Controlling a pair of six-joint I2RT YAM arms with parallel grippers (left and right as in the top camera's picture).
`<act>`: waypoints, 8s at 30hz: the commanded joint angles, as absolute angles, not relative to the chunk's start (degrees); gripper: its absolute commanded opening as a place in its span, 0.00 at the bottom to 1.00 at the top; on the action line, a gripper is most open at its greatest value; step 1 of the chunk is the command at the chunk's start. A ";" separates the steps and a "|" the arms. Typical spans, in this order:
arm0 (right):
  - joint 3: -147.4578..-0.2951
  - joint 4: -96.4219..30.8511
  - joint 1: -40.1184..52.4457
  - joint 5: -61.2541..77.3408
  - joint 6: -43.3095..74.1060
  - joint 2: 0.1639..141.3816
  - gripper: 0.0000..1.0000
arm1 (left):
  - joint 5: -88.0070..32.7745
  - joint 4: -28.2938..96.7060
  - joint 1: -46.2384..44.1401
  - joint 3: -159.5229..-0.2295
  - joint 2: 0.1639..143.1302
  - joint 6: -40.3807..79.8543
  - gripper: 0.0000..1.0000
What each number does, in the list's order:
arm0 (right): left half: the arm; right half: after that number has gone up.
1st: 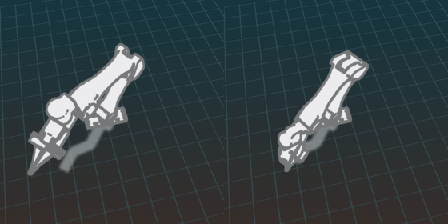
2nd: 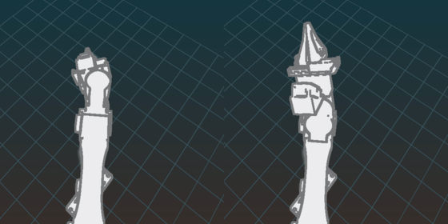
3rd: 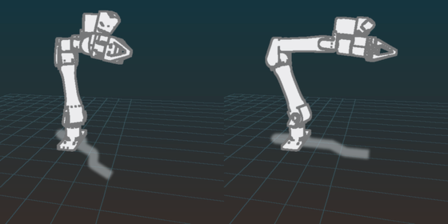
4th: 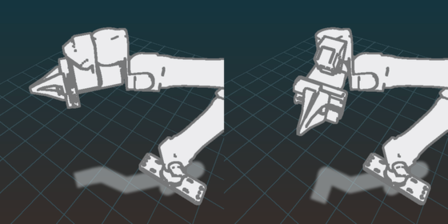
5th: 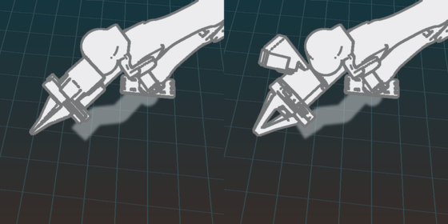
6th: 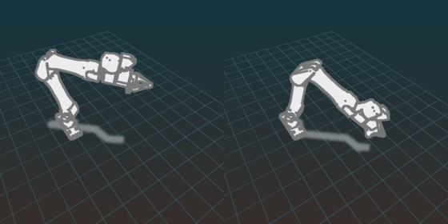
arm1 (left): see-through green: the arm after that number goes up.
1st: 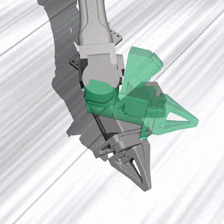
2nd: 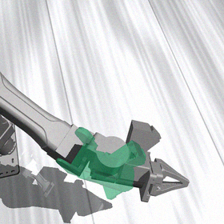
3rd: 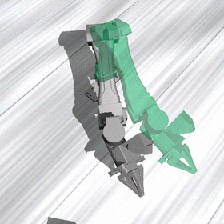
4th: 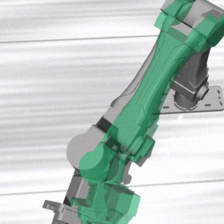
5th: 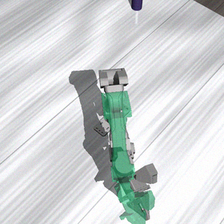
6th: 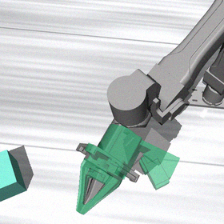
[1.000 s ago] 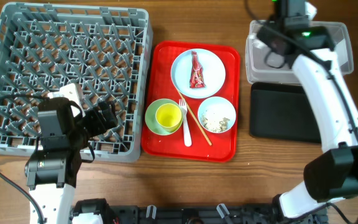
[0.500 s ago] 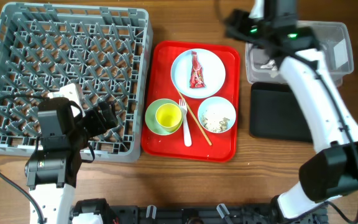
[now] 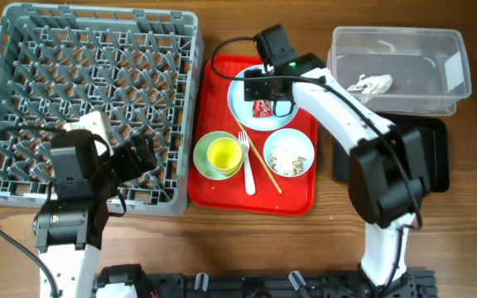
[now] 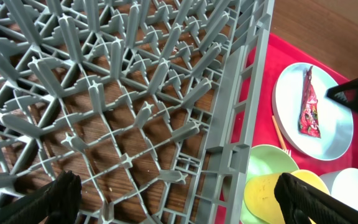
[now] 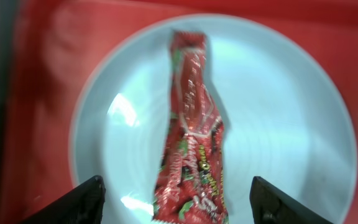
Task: Sort waste into correct bins and load items into the dishwasher rack
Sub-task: 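Grasp the red wrapper with the right gripper and drop it in the clear bin, then grasp the rice bowl rim with the right gripper and lift it, then tip the rice bowl over the black tray to pour out the rice, then carry the empty bowl back and set it on the blue plate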
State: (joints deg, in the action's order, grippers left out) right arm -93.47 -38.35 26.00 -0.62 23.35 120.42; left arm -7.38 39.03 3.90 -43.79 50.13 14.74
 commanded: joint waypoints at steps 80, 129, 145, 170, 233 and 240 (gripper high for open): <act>-67.79 -43.72 30.79 5.54 32.27 99.22 0.51 | -7.90 38.85 4.25 -44.97 49.60 15.27 1.00; -70.57 -43.46 20.56 8.12 30.35 89.14 0.04 | -7.86 38.39 4.25 -44.97 49.60 15.25 1.00; -63.20 -45.93 -10.09 45.76 8.21 90.56 0.04 | -7.88 38.22 4.25 -44.97 49.60 15.27 1.00; -57.71 -37.06 -35.62 91.59 5.89 109.73 0.04 | -7.88 38.20 4.25 -44.97 49.60 15.27 1.00; -77.65 -39.22 13.10 13.45 14.61 85.17 0.04 | -7.88 38.15 4.25 -44.97 49.60 15.25 1.00; -77.93 -31.97 21.80 8.29 8.93 93.95 0.04 | -7.88 38.17 4.25 -44.97 49.60 15.25 1.00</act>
State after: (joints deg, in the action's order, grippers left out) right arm -77.43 -33.54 18.85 14.35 12.49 88.60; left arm -7.38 38.41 3.88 -43.79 50.13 14.74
